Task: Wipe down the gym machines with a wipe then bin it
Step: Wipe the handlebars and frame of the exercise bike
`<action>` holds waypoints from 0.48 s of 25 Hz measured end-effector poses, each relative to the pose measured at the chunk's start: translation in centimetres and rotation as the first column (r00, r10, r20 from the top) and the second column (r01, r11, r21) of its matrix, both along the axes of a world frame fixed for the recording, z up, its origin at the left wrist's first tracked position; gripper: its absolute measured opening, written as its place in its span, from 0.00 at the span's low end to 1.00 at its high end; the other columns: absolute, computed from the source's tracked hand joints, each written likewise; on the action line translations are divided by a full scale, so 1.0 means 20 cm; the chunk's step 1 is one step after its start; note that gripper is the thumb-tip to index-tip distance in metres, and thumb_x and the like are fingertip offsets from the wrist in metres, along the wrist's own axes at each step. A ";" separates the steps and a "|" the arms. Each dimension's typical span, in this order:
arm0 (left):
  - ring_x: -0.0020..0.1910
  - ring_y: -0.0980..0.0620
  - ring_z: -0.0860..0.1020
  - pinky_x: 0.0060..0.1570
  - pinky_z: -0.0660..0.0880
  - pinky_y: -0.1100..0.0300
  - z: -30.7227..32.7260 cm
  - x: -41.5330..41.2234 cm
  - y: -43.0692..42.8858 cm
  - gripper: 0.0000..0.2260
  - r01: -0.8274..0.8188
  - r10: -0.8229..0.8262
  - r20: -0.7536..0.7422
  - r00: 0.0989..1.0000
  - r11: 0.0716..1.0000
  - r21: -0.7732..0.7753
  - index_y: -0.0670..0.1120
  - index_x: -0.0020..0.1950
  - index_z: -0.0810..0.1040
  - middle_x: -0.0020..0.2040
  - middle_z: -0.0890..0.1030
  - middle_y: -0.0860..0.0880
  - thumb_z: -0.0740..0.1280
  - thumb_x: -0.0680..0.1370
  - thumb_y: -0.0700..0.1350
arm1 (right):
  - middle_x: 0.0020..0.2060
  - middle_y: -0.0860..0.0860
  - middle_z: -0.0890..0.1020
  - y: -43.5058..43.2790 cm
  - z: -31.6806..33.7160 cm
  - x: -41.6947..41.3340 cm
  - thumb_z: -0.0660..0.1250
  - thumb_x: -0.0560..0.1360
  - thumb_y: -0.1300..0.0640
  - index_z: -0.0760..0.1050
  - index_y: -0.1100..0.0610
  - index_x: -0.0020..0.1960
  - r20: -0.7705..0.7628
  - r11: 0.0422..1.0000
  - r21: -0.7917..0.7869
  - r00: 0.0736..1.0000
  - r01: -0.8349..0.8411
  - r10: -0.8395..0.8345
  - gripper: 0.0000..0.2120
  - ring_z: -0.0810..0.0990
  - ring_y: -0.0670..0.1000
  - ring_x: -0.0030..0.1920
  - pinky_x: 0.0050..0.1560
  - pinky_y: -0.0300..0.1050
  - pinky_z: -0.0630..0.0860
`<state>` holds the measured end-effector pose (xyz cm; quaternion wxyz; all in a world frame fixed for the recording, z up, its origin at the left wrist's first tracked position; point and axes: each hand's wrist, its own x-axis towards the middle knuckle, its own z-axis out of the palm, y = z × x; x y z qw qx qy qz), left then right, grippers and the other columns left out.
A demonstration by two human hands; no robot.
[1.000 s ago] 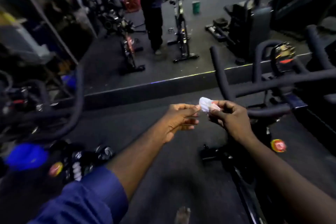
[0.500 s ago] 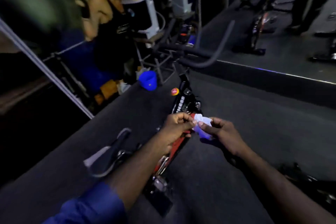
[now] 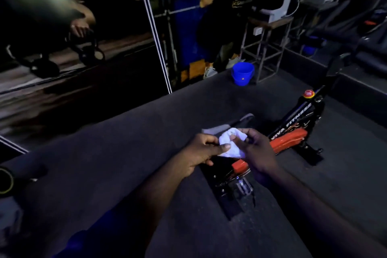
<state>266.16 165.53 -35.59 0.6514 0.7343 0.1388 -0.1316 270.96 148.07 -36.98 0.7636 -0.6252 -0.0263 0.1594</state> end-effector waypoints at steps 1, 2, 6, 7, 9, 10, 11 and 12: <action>0.37 0.60 0.78 0.35 0.76 0.63 -0.01 -0.04 0.09 0.14 0.000 0.000 0.008 1.000 1.000 -0.012 0.40 0.59 0.84 0.42 0.84 0.51 0.76 0.79 0.48 | 0.52 0.67 0.85 0.10 0.00 -0.04 0.78 0.74 0.54 0.83 0.60 0.54 -0.017 1.000 0.016 1.000 0.003 -0.003 0.13 0.83 0.60 0.48 0.55 0.69 0.79; 0.40 0.57 0.80 0.37 0.77 0.63 -0.01 -0.06 0.16 0.13 -0.021 0.022 0.013 1.000 0.999 -0.049 0.40 0.59 0.83 0.43 0.85 0.50 0.75 0.79 0.47 | 0.51 0.65 0.86 0.15 0.01 -0.07 0.77 0.75 0.56 0.83 0.60 0.53 -0.039 0.999 0.045 0.999 0.014 -0.012 0.10 0.84 0.59 0.47 0.54 0.65 0.81; 0.41 0.52 0.83 0.39 0.80 0.60 -0.05 -0.07 0.34 0.06 -0.065 0.067 0.013 0.998 0.989 -0.135 0.43 0.53 0.82 0.43 0.85 0.48 0.75 0.79 0.41 | 0.51 0.57 0.86 0.31 0.02 -0.14 0.74 0.77 0.58 0.82 0.58 0.52 -0.109 0.988 0.080 0.984 -0.133 0.141 0.05 0.85 0.55 0.47 0.50 0.51 0.83; 0.39 0.53 0.83 0.38 0.80 0.60 -0.07 -0.05 0.36 0.04 -0.056 0.057 0.007 0.998 0.989 -0.138 0.44 0.51 0.81 0.40 0.85 0.49 0.75 0.79 0.40 | 0.55 0.59 0.86 0.33 -0.01 -0.14 0.76 0.75 0.61 0.81 0.60 0.56 -0.108 0.985 0.071 0.980 -0.160 0.167 0.11 0.85 0.58 0.52 0.55 0.56 0.83; 0.37 0.53 0.84 0.37 0.81 0.60 -0.11 0.01 0.39 0.04 -0.042 0.040 -0.020 0.999 0.991 -0.126 0.44 0.49 0.81 0.38 0.84 0.50 0.74 0.79 0.37 | 0.56 0.64 0.85 0.37 -0.09 -0.09 0.78 0.72 0.65 0.82 0.62 0.57 -0.105 0.987 0.017 0.982 -0.158 0.159 0.15 0.85 0.62 0.55 0.59 0.61 0.81; 0.38 0.53 0.84 0.37 0.81 0.60 -0.13 0.03 0.40 0.03 -0.039 0.034 -0.044 0.998 0.993 -0.116 0.44 0.50 0.81 0.41 0.85 0.47 0.73 0.80 0.38 | 0.53 0.64 0.86 0.38 -0.12 -0.06 0.78 0.71 0.65 0.84 0.60 0.52 -0.105 0.991 -0.017 0.986 -0.134 0.132 0.11 0.85 0.63 0.52 0.57 0.60 0.82; 0.39 0.51 0.85 0.37 0.80 0.60 -0.14 0.06 0.41 0.01 -0.041 0.033 -0.074 0.997 0.992 -0.115 0.44 0.51 0.81 0.44 0.86 0.45 0.71 0.81 0.40 | 0.49 0.64 0.86 0.39 -0.15 -0.02 0.78 0.71 0.65 0.85 0.58 0.48 -0.112 0.993 -0.037 0.988 -0.114 0.109 0.07 0.85 0.61 0.49 0.53 0.57 0.84; 0.40 0.50 0.85 0.37 0.79 0.60 -0.16 0.09 0.42 0.04 -0.038 0.027 -0.104 0.994 0.994 -0.106 0.43 0.53 0.81 0.46 0.86 0.43 0.70 0.83 0.43 | 0.46 0.62 0.87 0.40 -0.19 0.03 0.77 0.72 0.65 0.85 0.58 0.45 -0.124 0.994 -0.051 0.988 -0.099 0.092 0.04 0.85 0.59 0.45 0.49 0.53 0.85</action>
